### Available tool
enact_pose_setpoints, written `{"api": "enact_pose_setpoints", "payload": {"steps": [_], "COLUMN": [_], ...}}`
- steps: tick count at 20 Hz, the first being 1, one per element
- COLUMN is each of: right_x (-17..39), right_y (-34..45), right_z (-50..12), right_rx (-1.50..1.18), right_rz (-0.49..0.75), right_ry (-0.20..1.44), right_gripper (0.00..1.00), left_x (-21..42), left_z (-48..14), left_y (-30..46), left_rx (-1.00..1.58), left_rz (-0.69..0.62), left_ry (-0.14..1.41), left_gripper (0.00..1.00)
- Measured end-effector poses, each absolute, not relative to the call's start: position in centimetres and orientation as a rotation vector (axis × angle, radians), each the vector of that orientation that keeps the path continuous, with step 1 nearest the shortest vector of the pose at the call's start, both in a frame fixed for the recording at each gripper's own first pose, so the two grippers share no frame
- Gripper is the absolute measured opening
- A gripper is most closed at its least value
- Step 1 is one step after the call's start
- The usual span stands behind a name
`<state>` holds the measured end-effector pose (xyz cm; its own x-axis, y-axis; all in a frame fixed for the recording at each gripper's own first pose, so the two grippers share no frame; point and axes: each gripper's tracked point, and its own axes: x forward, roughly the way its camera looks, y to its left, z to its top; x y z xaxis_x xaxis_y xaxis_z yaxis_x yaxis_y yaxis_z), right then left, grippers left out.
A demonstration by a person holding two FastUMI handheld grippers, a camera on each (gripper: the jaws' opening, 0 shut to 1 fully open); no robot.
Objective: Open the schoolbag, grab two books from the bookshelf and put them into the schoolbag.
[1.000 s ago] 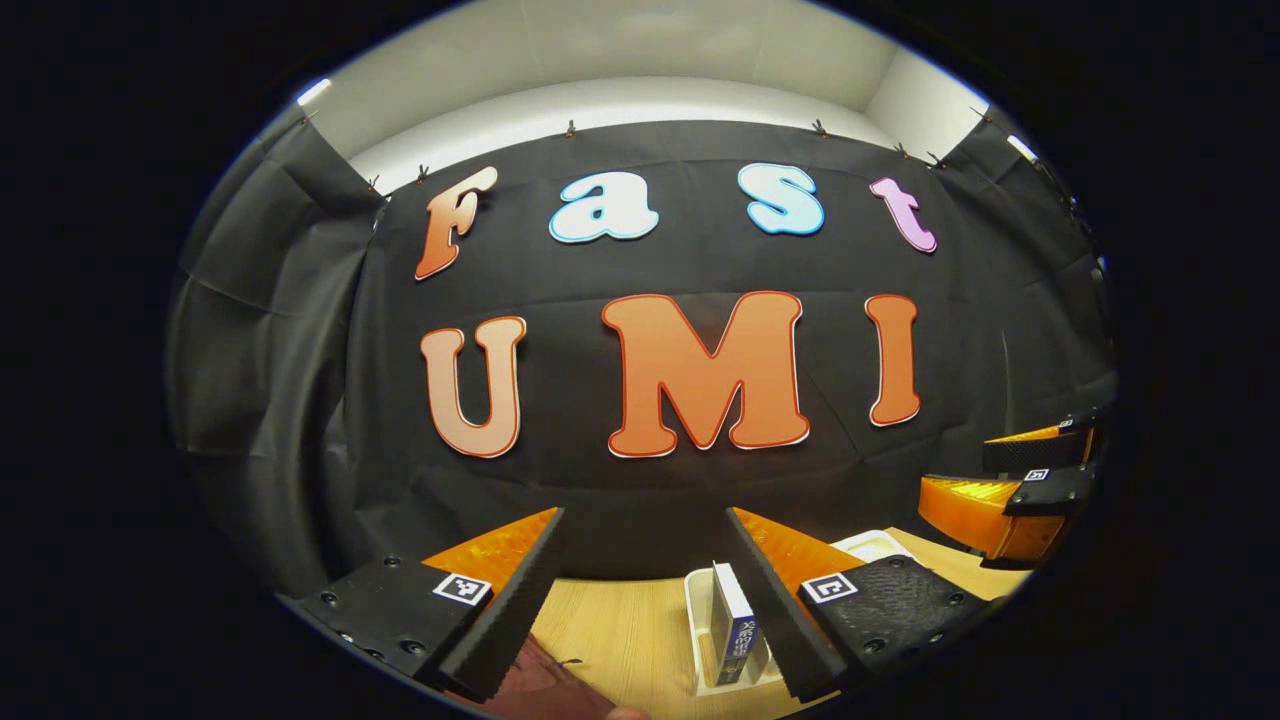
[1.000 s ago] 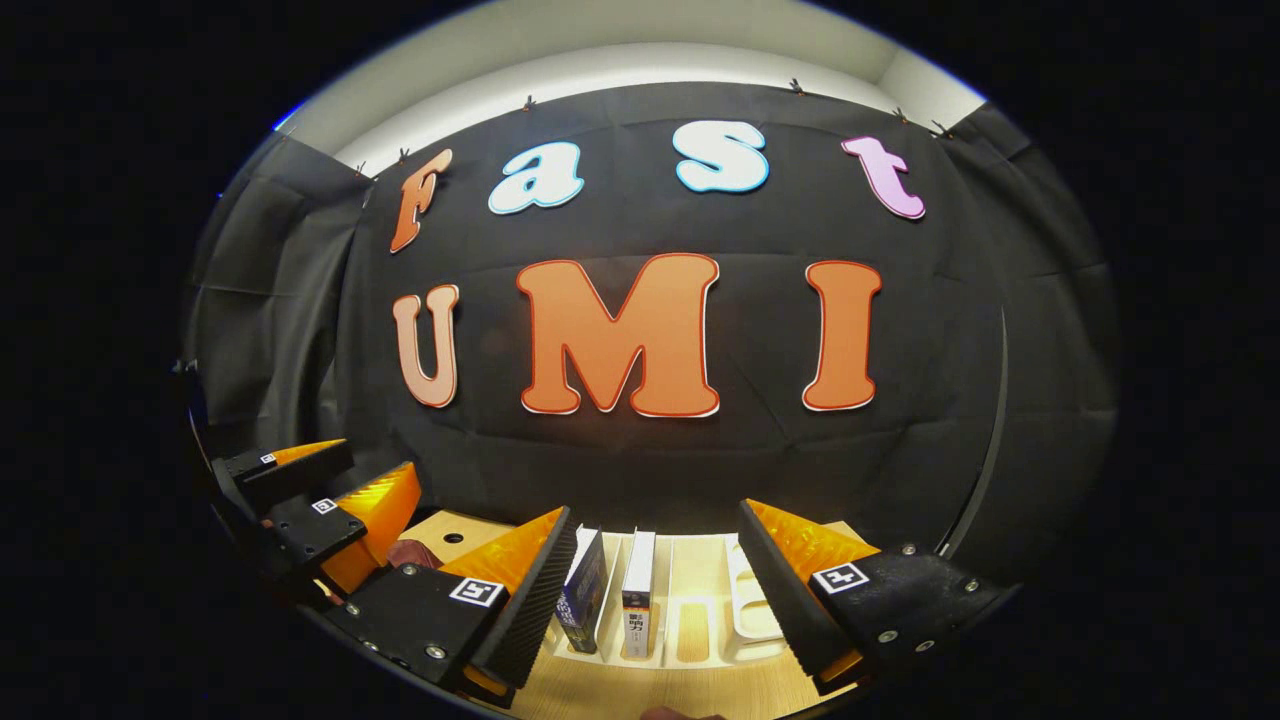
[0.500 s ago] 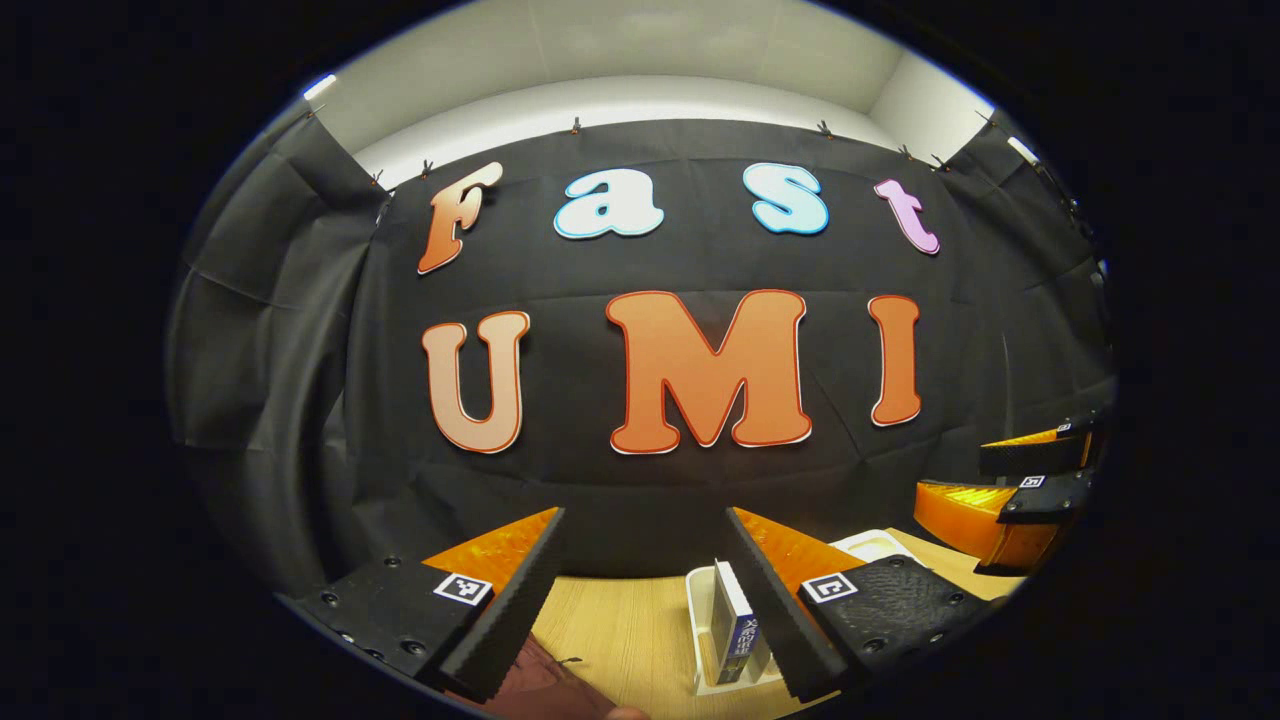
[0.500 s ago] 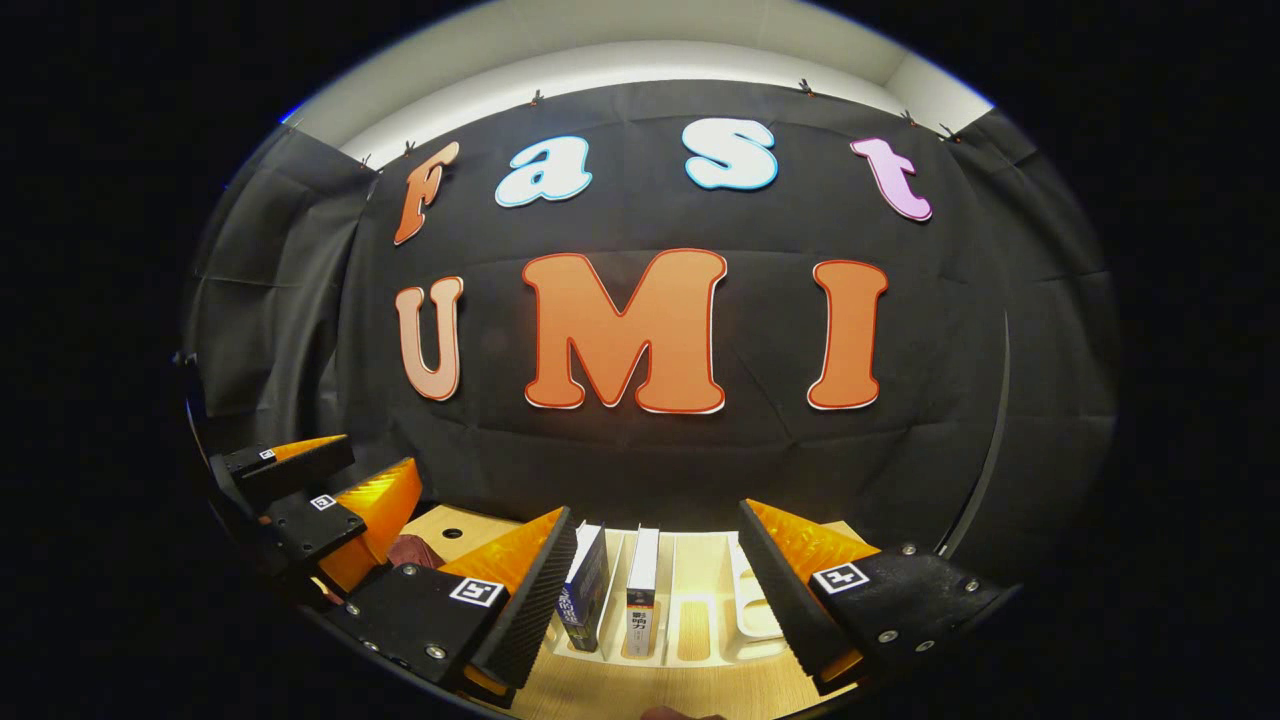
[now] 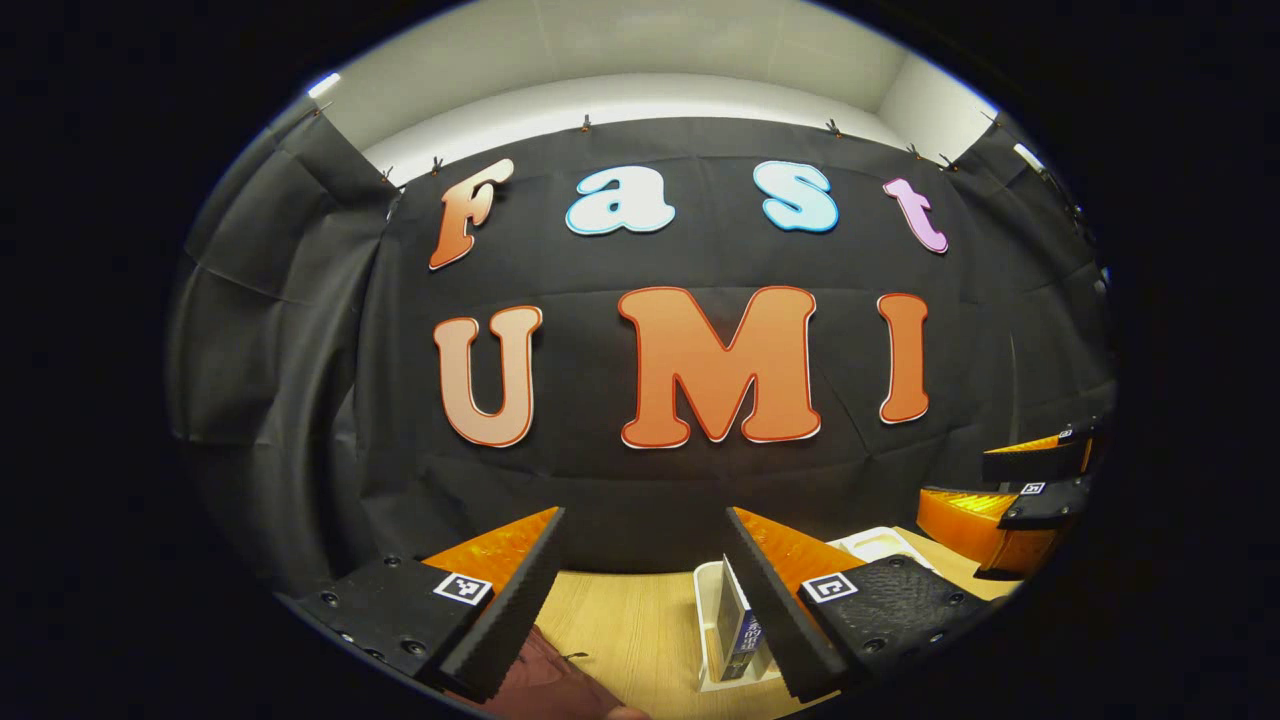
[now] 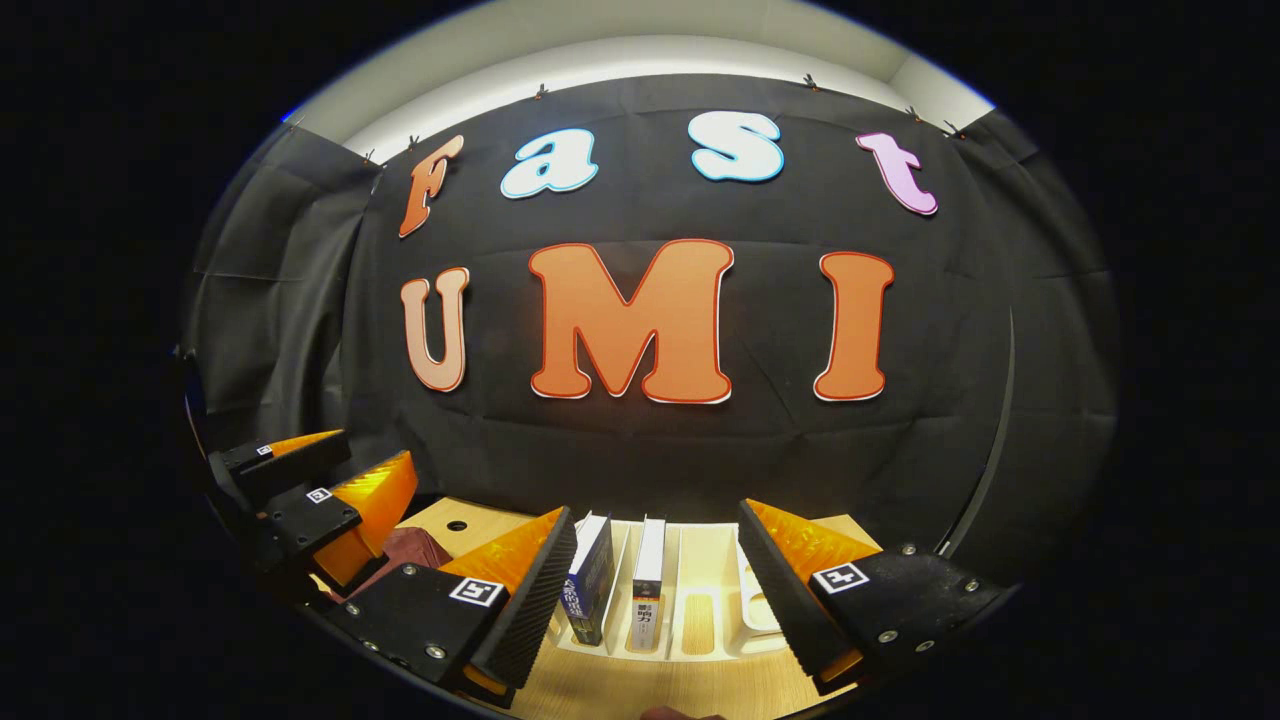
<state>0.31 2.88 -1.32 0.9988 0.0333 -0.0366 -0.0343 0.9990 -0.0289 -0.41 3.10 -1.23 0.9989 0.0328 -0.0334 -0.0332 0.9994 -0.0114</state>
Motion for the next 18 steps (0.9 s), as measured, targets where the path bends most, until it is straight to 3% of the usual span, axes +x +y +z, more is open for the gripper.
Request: {"api": "enact_pose_setpoints", "payload": {"steps": [2, 9, 13, 14, 15, 18], "right_x": [0.3, 0.4, 0.4, 0.4, 0.3, 0.5], "right_y": [3.0, 2.8, 2.6, 2.5, 2.4, 1.7], "right_z": [-1.2, -1.4, -1.6, -1.7, -1.8, -1.9], "right_rx": [-0.031, -0.029, -0.022, -0.022, -0.022, -0.033], "right_rz": [0.032, 0.026, 0.023, 0.018, 0.018, 0.0], "right_ry": [0.03, 0.034, 0.038, 0.039, 0.041, 0.042], "right_gripper": [0.96, 0.96, 0.96, 0.96, 0.96, 0.96], "left_x": [-0.4, -0.6, -0.5, -0.4, -0.4, -0.6], "left_z": [-1.2, -0.7, -1.1, -1.4, -1.5, -2.1], "left_y": [3.1, 2.6, 2.9, 2.9, 3.1, 3.3], "left_rx": [-0.01, -0.003, -0.006, -0.008, -0.004, 0.026], "left_rz": [0.035, 0.021, 0.027, 0.025, 0.027, 0.034], "left_ry": [0.034, 0.025, 0.033, 0.036, 0.037, 0.056], "left_gripper": [1.0, 0.96, 1.0, 0.96, 1.0, 0.96]}}
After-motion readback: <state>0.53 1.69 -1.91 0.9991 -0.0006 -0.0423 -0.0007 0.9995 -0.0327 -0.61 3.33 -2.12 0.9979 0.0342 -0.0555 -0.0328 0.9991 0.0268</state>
